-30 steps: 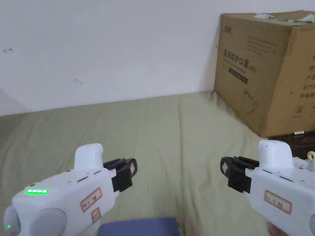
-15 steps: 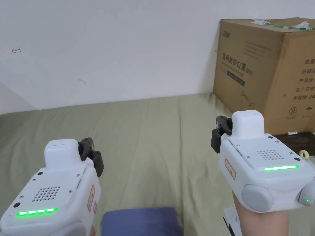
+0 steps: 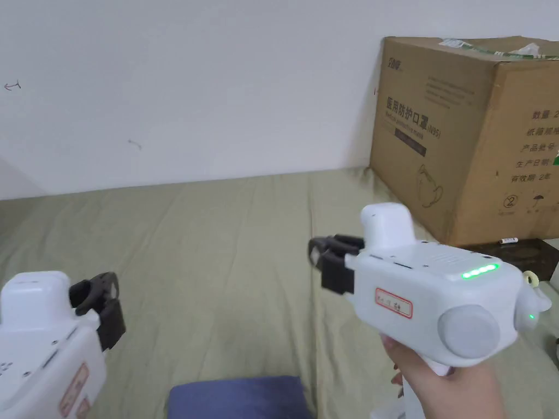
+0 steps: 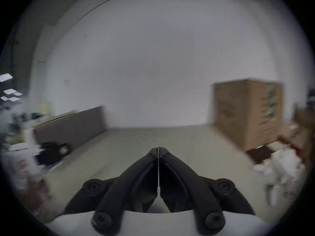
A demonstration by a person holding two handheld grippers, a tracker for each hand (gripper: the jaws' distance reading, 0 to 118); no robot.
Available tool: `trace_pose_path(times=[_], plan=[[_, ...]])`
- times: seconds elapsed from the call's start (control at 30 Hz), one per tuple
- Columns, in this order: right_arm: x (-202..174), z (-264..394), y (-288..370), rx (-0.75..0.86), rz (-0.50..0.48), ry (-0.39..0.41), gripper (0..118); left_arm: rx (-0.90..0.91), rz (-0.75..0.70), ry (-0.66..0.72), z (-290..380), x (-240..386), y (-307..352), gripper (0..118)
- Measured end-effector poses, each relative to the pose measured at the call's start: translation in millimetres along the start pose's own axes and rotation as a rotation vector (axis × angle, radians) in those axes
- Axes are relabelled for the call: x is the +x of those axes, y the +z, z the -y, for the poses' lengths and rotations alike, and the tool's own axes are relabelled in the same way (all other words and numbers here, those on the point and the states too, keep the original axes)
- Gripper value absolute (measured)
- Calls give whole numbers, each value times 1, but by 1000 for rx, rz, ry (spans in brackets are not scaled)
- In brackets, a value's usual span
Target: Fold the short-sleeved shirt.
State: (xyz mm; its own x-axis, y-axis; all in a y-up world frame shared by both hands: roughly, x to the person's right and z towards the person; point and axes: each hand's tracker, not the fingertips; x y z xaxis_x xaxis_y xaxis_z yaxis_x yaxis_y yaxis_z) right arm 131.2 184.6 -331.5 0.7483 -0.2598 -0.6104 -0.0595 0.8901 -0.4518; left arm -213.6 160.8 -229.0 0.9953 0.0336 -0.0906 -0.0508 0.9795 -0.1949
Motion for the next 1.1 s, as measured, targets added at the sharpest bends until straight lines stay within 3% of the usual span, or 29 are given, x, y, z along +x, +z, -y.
trace_pose_path(times=[0.03,0.1,0.17,0.27,0.33,0.4,0.47,0.57,0.63,0.67,0.73,0.77,0.8,0.93,1.0,1.1], plan=[[2,5,-14,-105,-44,-24,0,-32,1,19,4,-10,0,2],[13,39,-59,-365,-109,-161,0,-107,3,90,20,-31,1,2],[26,76,-90,-515,-158,-275,0,-147,-36,134,38,-45,3,2],[44,123,-122,-614,-139,-338,0,-217,-44,233,67,-64,2,2],[61,142,-133,-650,-108,-425,0,-282,-3,334,86,-75,-2,2],[77,160,-135,-669,-100,-510,0,-351,96,456,105,-89,-12,2],[87,170,-136,-672,-102,-507,0,-427,237,571,122,-99,-25,2],[100,179,-132,-638,-176,-609,0,-577,522,803,160,-118,-58,2],[103,181,-131,-641,-187,-615,0,-659,639,902,181,-114,-75,4],[103,182,-131,-640,-190,-612,0,-691,672,908,190,-112,-83,14],[103,182,-131,-638,-195,-610,0,-767,704,857,208,-104,-99,91],[102,183,-132,-638,-195,-611,0,-799,734,859,217,-101,-106,113],[102,183,-132,-639,-195,-616,0,-783,741,909,224,-100,-114,118],[105,185,-131,-636,-217,-625,0,-745,857,1082,238,-84,-144,118],[108,187,-131,-634,-231,-643,0,-817,931,1156,249,-69,-165,118],[109,191,-131,-630,-234,-668,0,-851,1022,1144,253,-46,-175,118]])
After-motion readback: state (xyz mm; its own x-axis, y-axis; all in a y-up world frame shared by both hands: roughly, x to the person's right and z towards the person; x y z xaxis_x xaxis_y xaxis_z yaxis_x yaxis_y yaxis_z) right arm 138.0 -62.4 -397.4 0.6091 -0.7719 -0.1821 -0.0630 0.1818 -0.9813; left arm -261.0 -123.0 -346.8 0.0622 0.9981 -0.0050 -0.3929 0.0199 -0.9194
